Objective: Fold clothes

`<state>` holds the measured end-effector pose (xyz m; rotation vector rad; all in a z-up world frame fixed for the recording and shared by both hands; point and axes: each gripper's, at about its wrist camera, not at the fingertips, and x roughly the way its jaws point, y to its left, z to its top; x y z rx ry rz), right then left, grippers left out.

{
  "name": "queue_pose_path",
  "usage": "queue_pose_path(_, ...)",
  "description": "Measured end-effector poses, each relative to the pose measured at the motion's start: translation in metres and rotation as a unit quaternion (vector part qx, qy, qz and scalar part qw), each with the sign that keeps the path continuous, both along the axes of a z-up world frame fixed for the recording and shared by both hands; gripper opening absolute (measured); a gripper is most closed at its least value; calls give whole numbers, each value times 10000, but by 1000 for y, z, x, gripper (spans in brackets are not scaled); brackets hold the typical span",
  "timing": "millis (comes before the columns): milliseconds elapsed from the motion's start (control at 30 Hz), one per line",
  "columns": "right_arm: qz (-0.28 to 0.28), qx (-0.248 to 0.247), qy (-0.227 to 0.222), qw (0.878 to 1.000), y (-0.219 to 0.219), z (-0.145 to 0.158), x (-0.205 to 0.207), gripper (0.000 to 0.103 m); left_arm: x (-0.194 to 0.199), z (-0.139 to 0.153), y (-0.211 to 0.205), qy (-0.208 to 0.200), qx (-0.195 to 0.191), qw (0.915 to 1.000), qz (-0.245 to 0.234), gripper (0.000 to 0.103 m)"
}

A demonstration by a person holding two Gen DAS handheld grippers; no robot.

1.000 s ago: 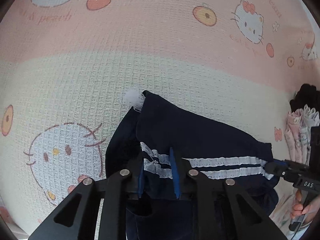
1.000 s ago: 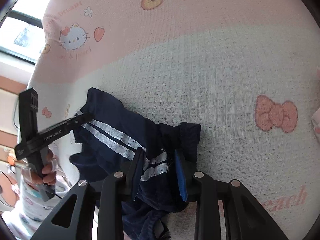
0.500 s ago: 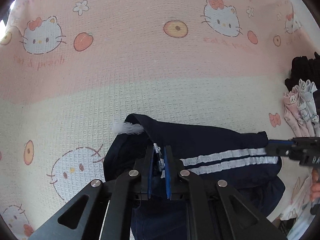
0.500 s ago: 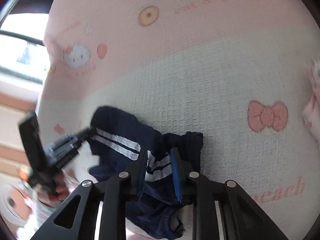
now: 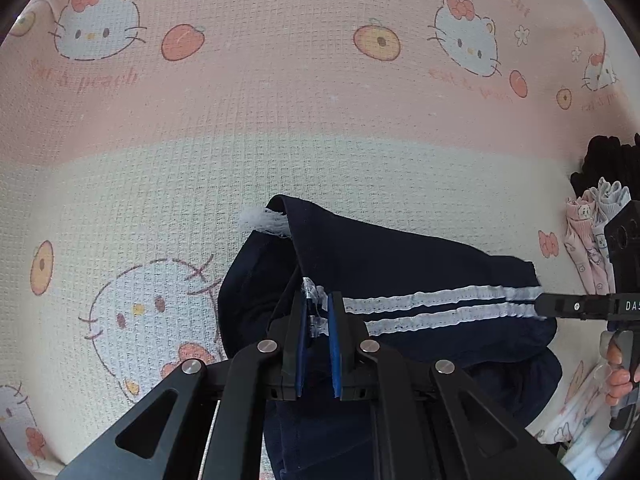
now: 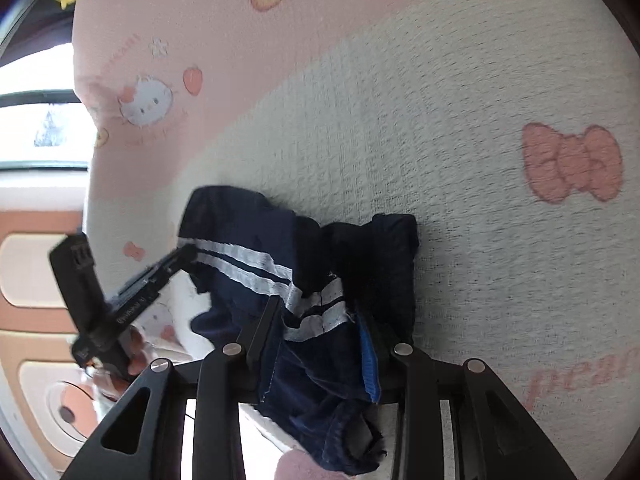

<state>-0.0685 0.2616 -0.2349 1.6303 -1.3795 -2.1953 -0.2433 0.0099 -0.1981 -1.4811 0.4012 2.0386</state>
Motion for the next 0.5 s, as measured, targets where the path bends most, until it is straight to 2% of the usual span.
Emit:
queue_pose_path(133,-2,346,50,9994,-9,3,-6,33,-4,-3,-3,-83,15,10000,20,8)
queue_pose_path(167,-31,419,60,9991,-10,5,-7,30,-4,-4,-4,-98,26,9999,36,8)
queue_pose_path(200,-19,516,76,9986,-11,9,-9,17,-4,-4,-5,-91,32,9999,52,8)
queue_pose_path(300,22,810,126,9966,-14,21,-15,15,-3,-3,-7,-106,92,9999,21,8)
queue_pose_path(433,7,977,251,9949,-14,36,-18,13,-5,0,-10,-420,431,9982,58,8)
queue_pose_path(500,27,1074,262,9939,-14,44,-19,13,-10,5,-11,-401,492,9979,157,8)
